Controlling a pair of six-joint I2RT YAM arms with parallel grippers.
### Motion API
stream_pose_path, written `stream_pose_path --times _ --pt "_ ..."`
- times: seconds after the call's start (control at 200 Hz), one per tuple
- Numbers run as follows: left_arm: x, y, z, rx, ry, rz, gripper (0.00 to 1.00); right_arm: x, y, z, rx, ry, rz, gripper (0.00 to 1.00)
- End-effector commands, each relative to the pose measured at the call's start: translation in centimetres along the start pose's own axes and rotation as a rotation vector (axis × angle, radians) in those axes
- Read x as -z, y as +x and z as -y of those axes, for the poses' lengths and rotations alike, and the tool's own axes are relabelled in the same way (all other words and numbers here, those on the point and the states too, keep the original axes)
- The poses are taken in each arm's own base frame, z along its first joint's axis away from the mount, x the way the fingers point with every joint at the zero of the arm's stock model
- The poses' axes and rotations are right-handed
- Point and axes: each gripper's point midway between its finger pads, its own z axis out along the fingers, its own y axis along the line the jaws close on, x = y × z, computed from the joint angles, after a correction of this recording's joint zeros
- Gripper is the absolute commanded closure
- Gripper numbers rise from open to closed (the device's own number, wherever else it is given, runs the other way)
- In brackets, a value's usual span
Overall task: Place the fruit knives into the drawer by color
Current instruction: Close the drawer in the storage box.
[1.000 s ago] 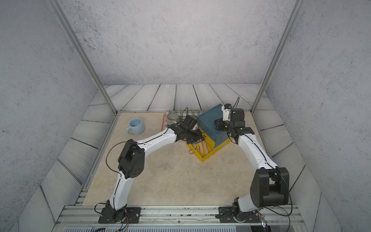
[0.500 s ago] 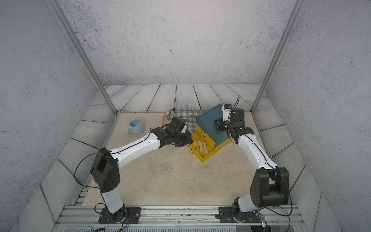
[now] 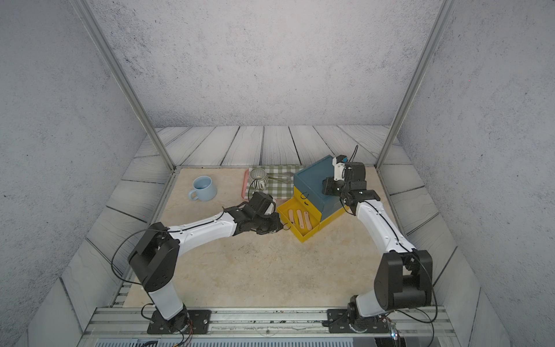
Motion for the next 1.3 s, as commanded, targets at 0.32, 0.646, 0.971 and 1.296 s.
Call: stream_pose_path --times 0.32,0.646,0.971,1.296 --pt "-3.8 -0.6 -0.6 0.02 0.014 -0.036 1.0 0.9 19.6 6.7 -0.189 0.287 -0.685 1.0" --pt "-5.9 -1.3 -0.1 0.033 0.04 -0.051 1.0 0.8 19.9 6.8 -0.193 0.289 -0.694 1.0" --pt "-7.6 -2.6 1.1 0.041 0.069 -0.049 1.0 0.7 20.0 6.8 -0.193 0.283 -0.697 1.0" --pt "-9.3 -4.4 2.8 0.058 0.117 -0.029 1.0 0.6 20.2 6.9 -0.195 0.284 -0.704 1.0"
